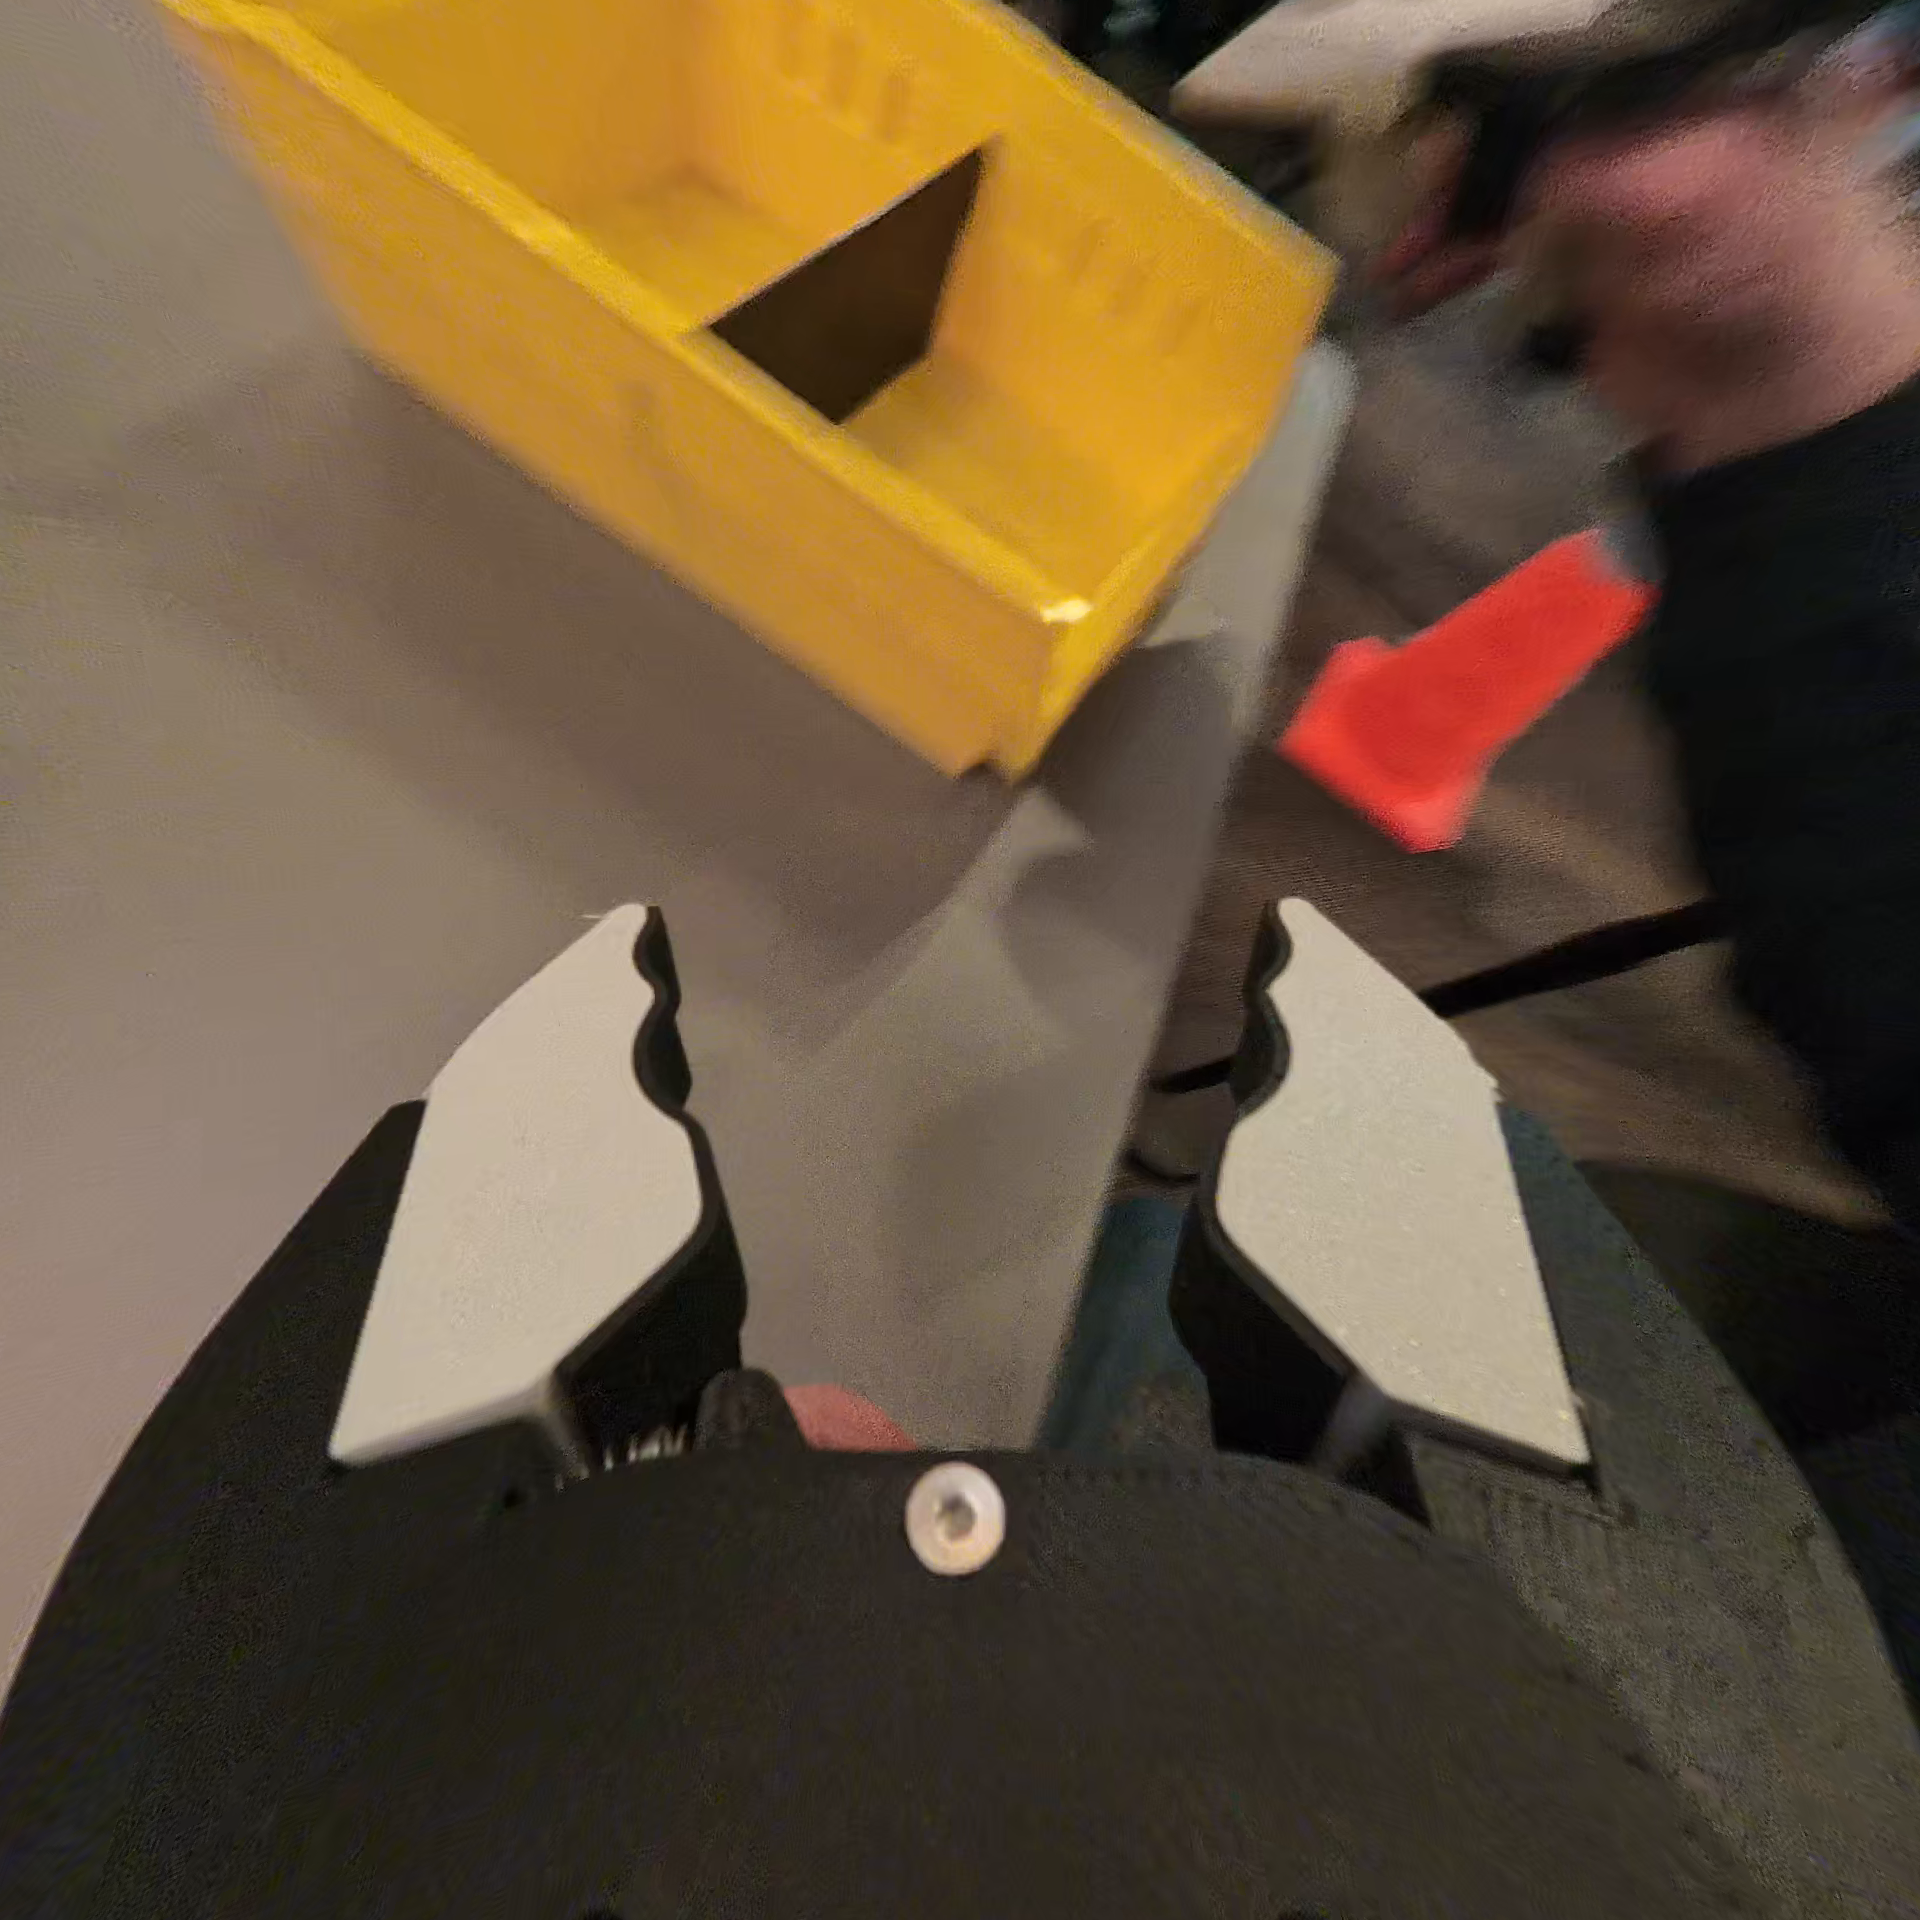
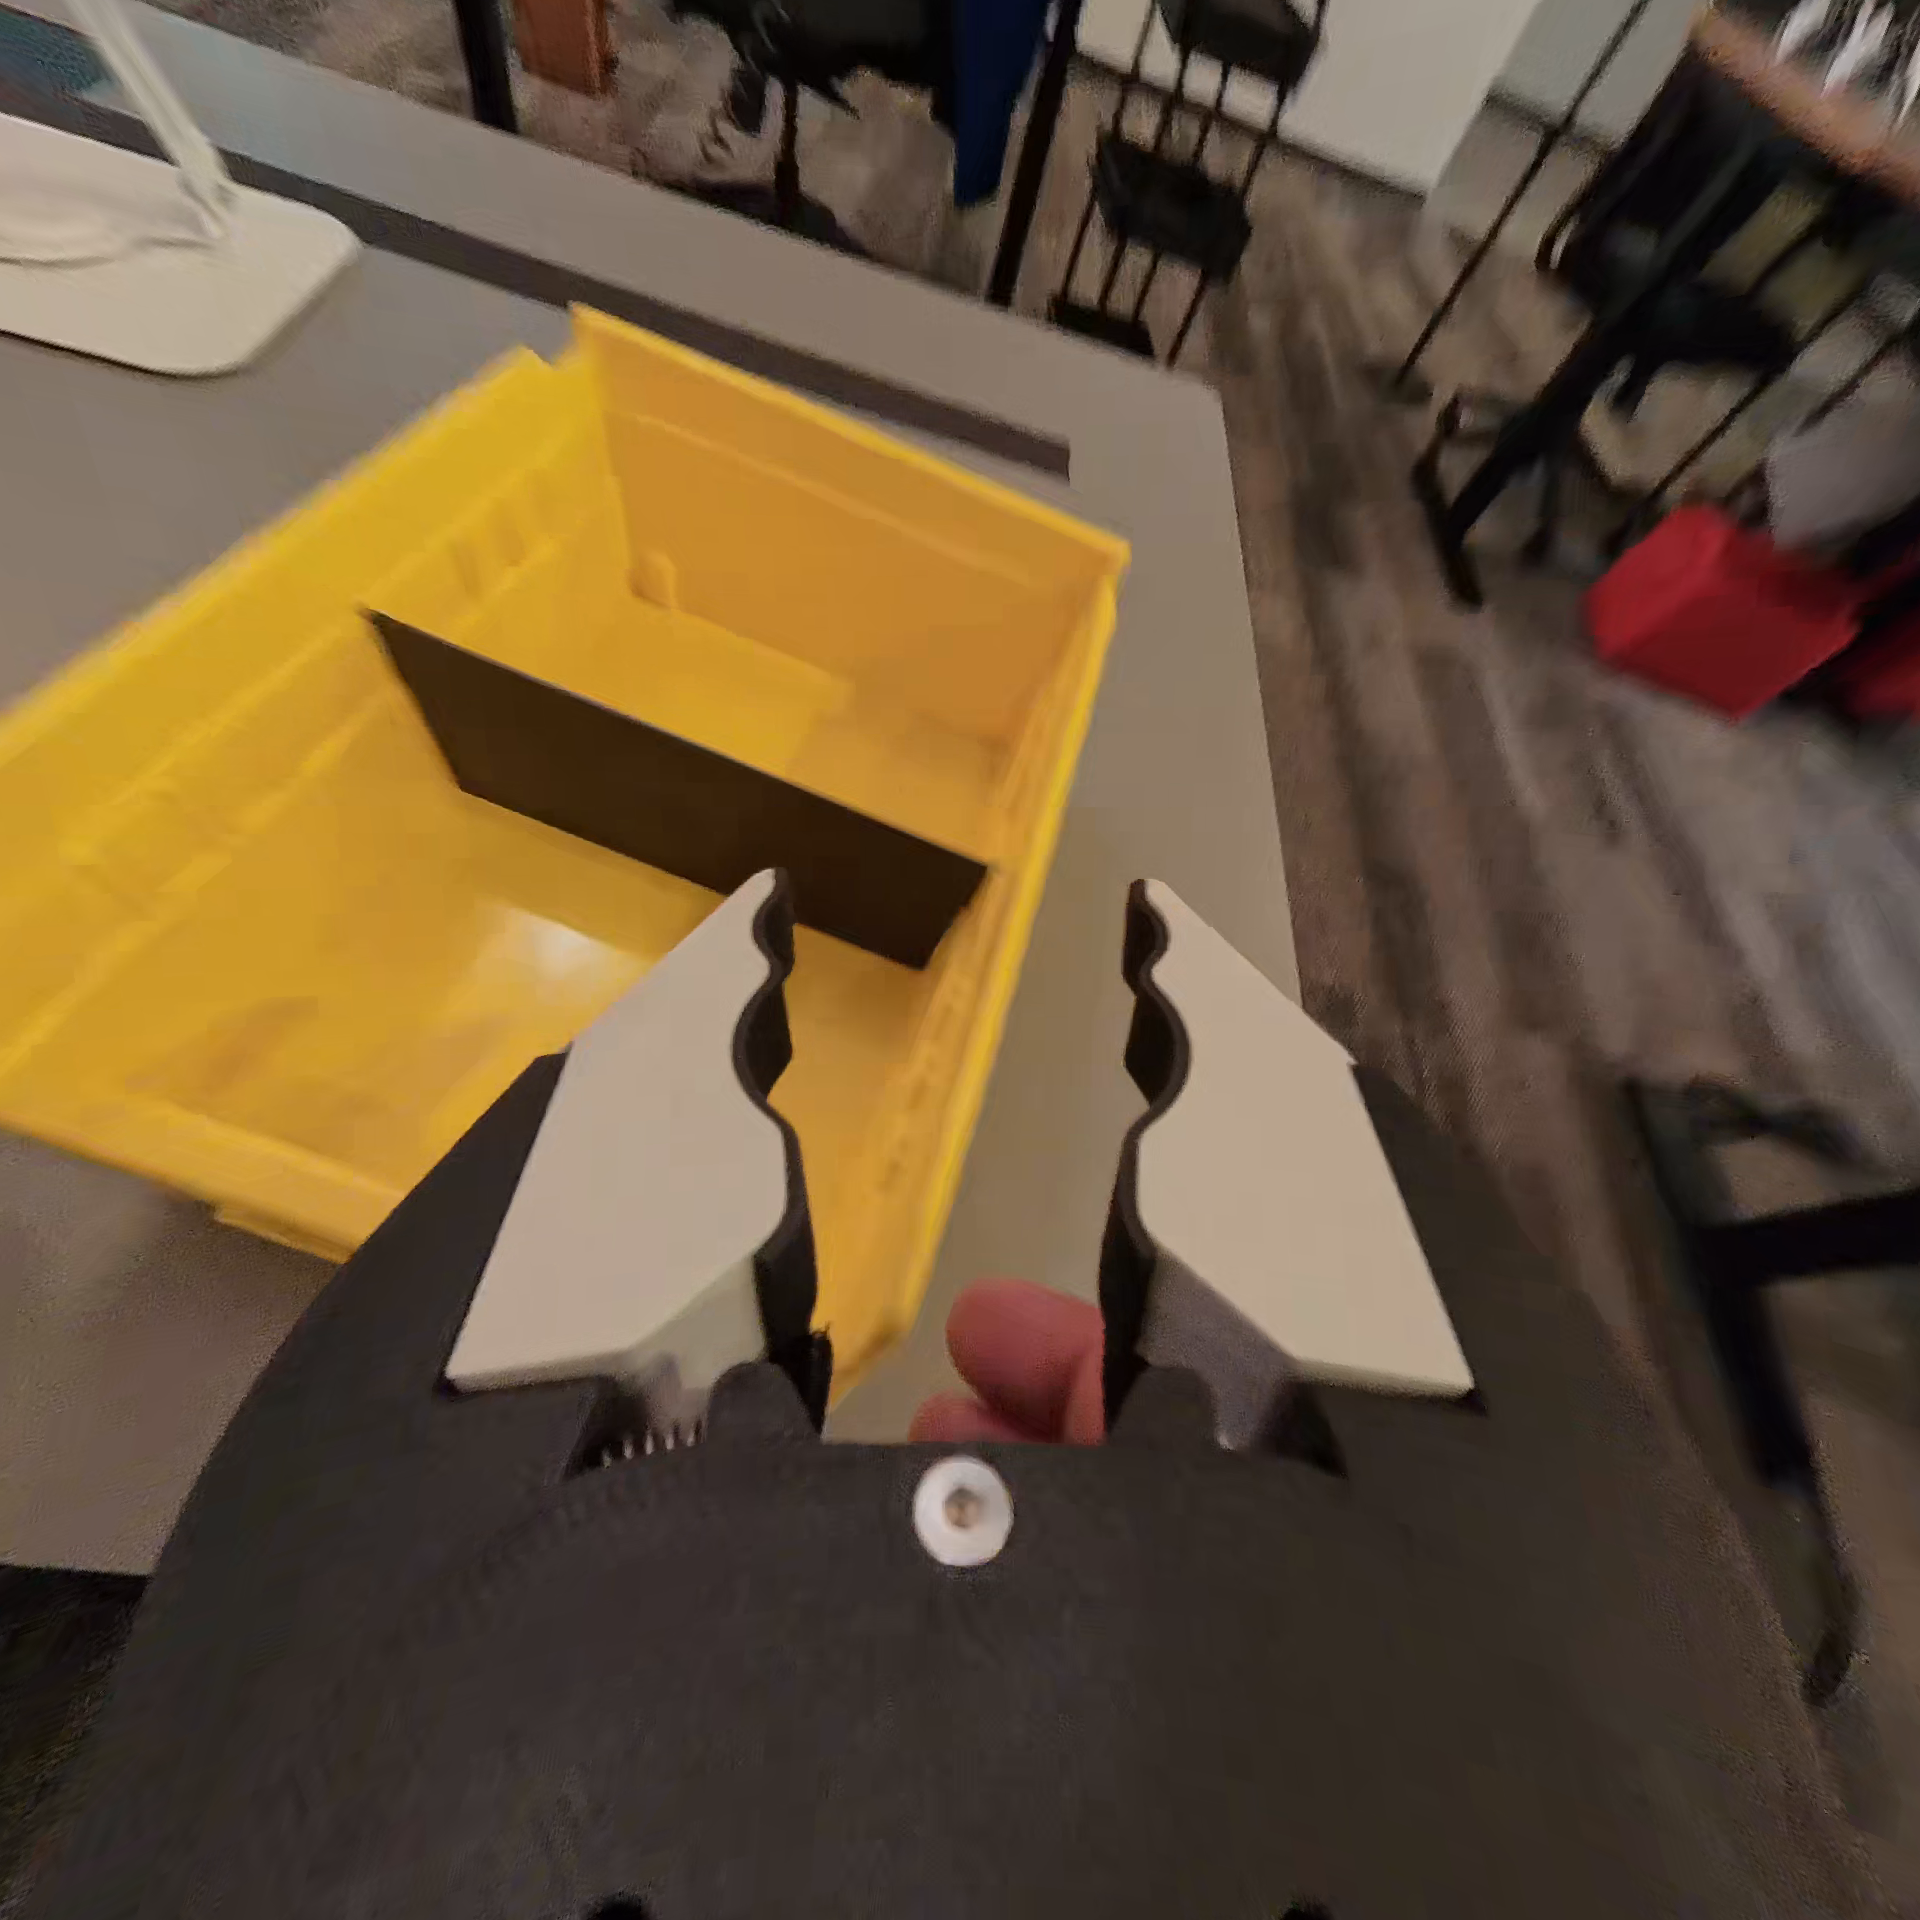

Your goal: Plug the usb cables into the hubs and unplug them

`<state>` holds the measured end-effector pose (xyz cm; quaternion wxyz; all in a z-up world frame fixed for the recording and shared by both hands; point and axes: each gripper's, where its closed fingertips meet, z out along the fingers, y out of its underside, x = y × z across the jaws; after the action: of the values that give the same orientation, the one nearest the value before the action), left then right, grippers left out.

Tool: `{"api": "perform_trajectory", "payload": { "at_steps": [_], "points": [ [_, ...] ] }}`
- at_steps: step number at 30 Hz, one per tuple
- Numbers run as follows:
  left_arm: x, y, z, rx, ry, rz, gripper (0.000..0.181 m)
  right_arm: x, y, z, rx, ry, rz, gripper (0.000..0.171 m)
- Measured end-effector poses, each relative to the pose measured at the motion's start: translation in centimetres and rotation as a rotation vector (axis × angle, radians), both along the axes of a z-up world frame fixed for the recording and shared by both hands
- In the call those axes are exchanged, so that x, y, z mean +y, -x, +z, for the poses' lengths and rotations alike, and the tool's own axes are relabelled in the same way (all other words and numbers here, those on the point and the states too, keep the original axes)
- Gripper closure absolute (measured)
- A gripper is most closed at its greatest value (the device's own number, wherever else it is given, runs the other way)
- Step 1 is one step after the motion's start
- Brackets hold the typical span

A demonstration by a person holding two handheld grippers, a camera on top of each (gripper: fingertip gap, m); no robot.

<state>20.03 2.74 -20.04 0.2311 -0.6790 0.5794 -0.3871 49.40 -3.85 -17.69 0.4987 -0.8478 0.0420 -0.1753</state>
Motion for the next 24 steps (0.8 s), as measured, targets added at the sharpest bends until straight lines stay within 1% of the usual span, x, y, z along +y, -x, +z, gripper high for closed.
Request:
{"api": "perform_trajectory", "payload": {
  "at_steps": [1, 3, 4, 5, 6, 7, 8, 9, 10, 11, 12, 13, 14, 15, 16, 17, 18, 20, 21, 22, 23, 24],
  "points": [
    [2.2, 2.7, 0.0, 0.031, -0.113, 0.088, 0.076, 0.7, 2.2, 1.5, -0.025, -0.017, 0.052, 0.099],
    [7.3, 8.4, 0.4, 0.081, -0.282, 0.330, 0.072, 2.7, 8.0, 3.8, 0.011, -0.057, 0.204, 0.075],
    [9.9, 11.6, 0.6, 0.113, -0.399, 0.446, 0.070, 3.8, 11.2, 4.6, 0.010, -0.062, 0.285, 0.069],
    [11.9, 14.6, 1.0, 0.158, -0.548, 0.528, 0.069, 5.0, 14.6, 4.8, -0.009, -0.051, 0.372, 0.062],
    [13.2, 17.2, 1.3, 0.206, -0.688, 0.577, 0.066, 6.1, 18.2, 4.4, -0.036, -0.019, 0.463, 0.056],
    [13.8, 19.1, 1.1, 0.246, -0.767, 0.593, 0.068, 7.1, 22.1, 3.5, -0.070, 0.029, 0.569, 0.046],
    [14.3, 20.4, 0.3, 0.285, -0.763, 0.605, 0.072, 7.8, 25.6, 2.3, -0.117, 0.074, 0.674, 0.036],
    [14.8, 21.5, -0.9, 0.315, -0.710, 0.634, 0.071, 8.6, 28.5, 1.1, -0.149, 0.097, 0.756, 0.032],
    [15.4, 22.4, -2.1, 0.337, -0.661, 0.662, 0.072, 9.4, 31.0, 0.0, -0.140, 0.120, 0.811, 0.035],
    [16.1, 23.4, -3.2, 0.371, -0.635, 0.691, 0.073, 10.2, 33.2, -1.5, -0.093, 0.154, 0.864, 0.035],
    [16.5, 24.1, -4.2, 0.398, -0.617, 0.699, 0.079, 11.1, 34.8, -2.7, -0.042, 0.167, 0.895, 0.035],
    [16.5, 24.3, -5.1, 0.409, -0.579, 0.686, 0.098, 12.0, 35.8, -4.1, 0.028, 0.184, 0.909, 0.037],
    [16.8, 24.4, -5.7, 0.407, -0.558, 0.695, 0.109, 12.7, 36.4, -5.8, 0.055, 0.228, 0.916, 0.036],
    [17.4, 24.8, -6.1, 0.417, -0.577, 0.707, 0.120, 13.4, 36.7, -7.4, 0.028, 0.265, 0.929, 0.030],
    [17.6, 25.0, -6.9, 0.418, -0.553, 0.708, 0.122, 14.1, 36.9, -8.6, 0.017, 0.268, 0.933, 0.029],
    [17.8, 25.3, -7.7, 0.420, -0.504, 0.719, 0.124, 14.7, 37.0, -9.8, 0.060, 0.285, 0.927, 0.026],
    [18.2, 25.9, -8.0, 0.429, -0.516, 0.727, 0.129, 15.3, 36.9, -10.8, 0.118, 0.293, 0.905, 0.027],
    [18.9, 27.0, -7.9, 0.426, -0.552, 0.743, 0.136, 16.2, 37.1, -11.9, 0.244, 0.275, 0.888, 0.029],
    [19.2, 27.6, -7.8, 0.421, -0.534, 0.756, 0.142, 16.4, 36.6, -12.8, 0.220, 0.301, 0.876, 0.025],
    [19.5, 28.3, -7.7, 0.414, -0.507, 0.770, 0.148, 16.8, 36.0, -12.9, 0.173, 0.296, 0.868, 0.025],
    [19.7, 29.0, -7.6, 0.406, -0.488, 0.781, 0.151, 17.0, 35.9, -12.8, 0.180, 0.294, 0.868, 0.025],
    [20.1, 29.6, -7.8, 0.406, -0.482, 0.791, 0.151, 17.2, 35.8, -12.7, 0.196, 0.292, 0.870, 0.029]
  ]
}}
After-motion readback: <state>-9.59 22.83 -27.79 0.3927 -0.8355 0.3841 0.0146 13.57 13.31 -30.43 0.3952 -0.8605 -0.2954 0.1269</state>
